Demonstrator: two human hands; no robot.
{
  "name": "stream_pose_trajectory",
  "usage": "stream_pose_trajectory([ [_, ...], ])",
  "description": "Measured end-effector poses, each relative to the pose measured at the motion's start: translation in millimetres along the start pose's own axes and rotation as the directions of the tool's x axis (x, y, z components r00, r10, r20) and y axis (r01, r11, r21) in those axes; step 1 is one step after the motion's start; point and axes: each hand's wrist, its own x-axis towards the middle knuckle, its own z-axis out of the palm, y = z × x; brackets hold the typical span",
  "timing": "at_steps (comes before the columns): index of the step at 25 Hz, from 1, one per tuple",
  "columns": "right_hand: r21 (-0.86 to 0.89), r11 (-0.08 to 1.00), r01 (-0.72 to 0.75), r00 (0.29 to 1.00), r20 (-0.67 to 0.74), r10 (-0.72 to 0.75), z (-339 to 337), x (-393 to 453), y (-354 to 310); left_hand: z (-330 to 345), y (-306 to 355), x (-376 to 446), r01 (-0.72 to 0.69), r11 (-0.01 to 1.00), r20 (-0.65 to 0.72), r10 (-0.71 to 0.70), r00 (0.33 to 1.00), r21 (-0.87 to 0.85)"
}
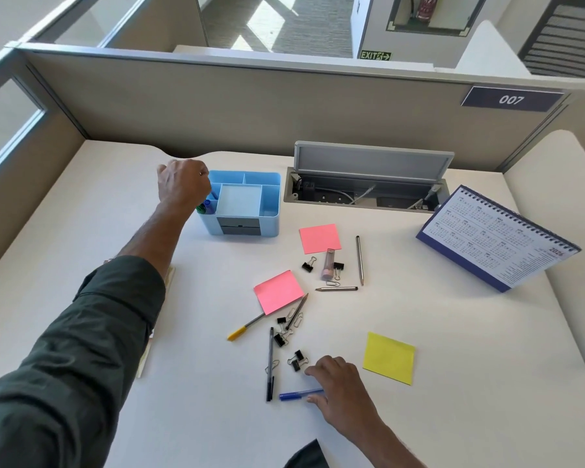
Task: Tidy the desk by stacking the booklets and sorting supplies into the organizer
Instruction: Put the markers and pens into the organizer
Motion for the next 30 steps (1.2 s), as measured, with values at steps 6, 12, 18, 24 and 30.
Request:
stream_pose_trajectory([
  [6,-0.029,1.000,-0.005,1.000,0.007,0.005,0,0,0,25,1,-1,0.093,0.995,0.209,-0.081,0.974,-0.047],
  [12,-0.063,0.998,0.002,1.000,0.007,-0.001,1,1,-2,27,0,1,0.140,0.988,0.244,-0.123,0.962,-0.057],
  [18,-0.108,0.993,0.042,0.999,-0.021,-0.045,6,2,-1,24,-16,-13,0.176,0.970,0.182,-0.145,0.973,-0.166],
  [24,-0.054,0.998,0.040,0.998,-0.040,-0.042,7,1,-2,14,-13,-62,0.075,0.946,0.066,-0.057,0.996,-0.316],
  [30,0.493,0.867,-0.070,0.987,-0.094,0.133,-26,16,-24,10,7,-143,-0.025,0.811,0.084,0.091,0.992,-0.585],
])
